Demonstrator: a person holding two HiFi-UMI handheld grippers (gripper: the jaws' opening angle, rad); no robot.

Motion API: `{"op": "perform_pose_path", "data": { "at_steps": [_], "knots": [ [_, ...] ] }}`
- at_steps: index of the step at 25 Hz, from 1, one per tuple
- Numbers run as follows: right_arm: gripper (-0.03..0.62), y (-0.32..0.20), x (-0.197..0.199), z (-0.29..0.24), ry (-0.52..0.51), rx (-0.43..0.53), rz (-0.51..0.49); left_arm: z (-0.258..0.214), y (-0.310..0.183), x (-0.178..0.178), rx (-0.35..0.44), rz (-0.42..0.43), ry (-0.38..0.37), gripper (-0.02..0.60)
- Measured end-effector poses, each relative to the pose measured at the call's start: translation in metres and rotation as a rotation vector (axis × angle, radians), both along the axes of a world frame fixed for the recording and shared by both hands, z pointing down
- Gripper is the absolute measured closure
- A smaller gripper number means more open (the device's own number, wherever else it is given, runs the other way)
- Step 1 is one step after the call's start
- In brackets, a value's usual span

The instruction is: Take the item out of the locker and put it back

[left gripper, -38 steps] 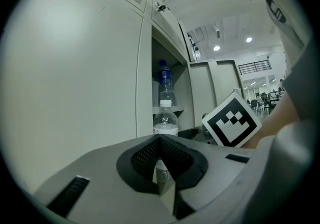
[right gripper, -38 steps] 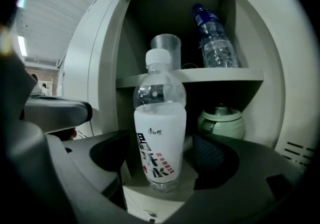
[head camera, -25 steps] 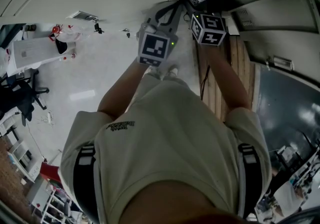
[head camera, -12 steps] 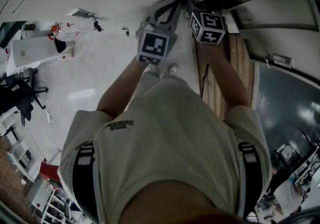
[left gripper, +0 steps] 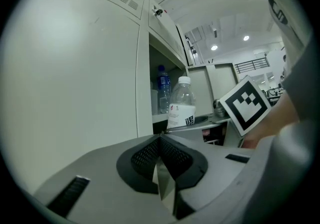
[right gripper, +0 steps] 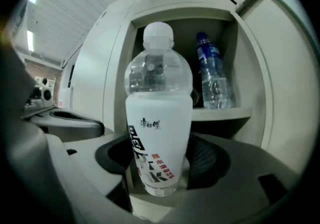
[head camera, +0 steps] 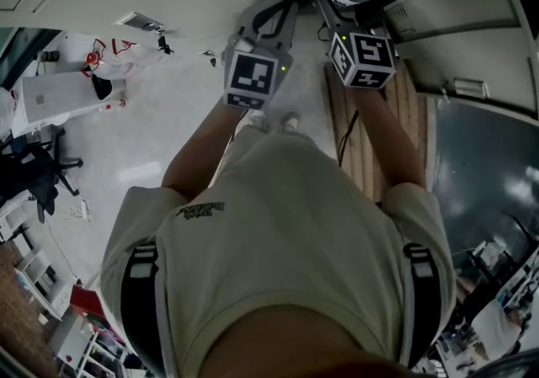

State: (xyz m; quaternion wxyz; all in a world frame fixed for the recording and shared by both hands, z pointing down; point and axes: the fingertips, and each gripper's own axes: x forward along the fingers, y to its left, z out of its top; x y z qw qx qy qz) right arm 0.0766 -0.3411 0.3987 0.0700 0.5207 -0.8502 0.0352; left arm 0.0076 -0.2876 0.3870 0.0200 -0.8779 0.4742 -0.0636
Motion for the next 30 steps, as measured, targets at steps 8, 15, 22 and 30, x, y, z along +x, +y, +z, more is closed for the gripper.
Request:
{"op": "perform_pose_path", "data": {
  "at_steps": [8, 15, 22, 30],
  "knots": [
    [0.286, 0.056, 0.015, -0.086, -0.046, 0.134, -0.04, -0.058, 0.018, -0.007, 0.05, 0.009, 0.012, 0.568],
    [0.284, 0.108, 0.024, -0.128, -0.041, 0.194, -0.086, -0.108, 0.047, -0.014, 0.116, 0.021, 0.056, 0.568],
    [0.284, 0.151, 0.026, -0.139, -0.077, 0.189, -0.101, -0.107, 0.068, -0.027, 0.12, -0.019, 0.045, 0.568],
    [0.284, 0.169, 0.025, -0.129, -0.103, 0.157, -0.114, -0.106, 0.089, -0.02, 0.134, -0.005, 0.042, 0.568]
  ]
}}
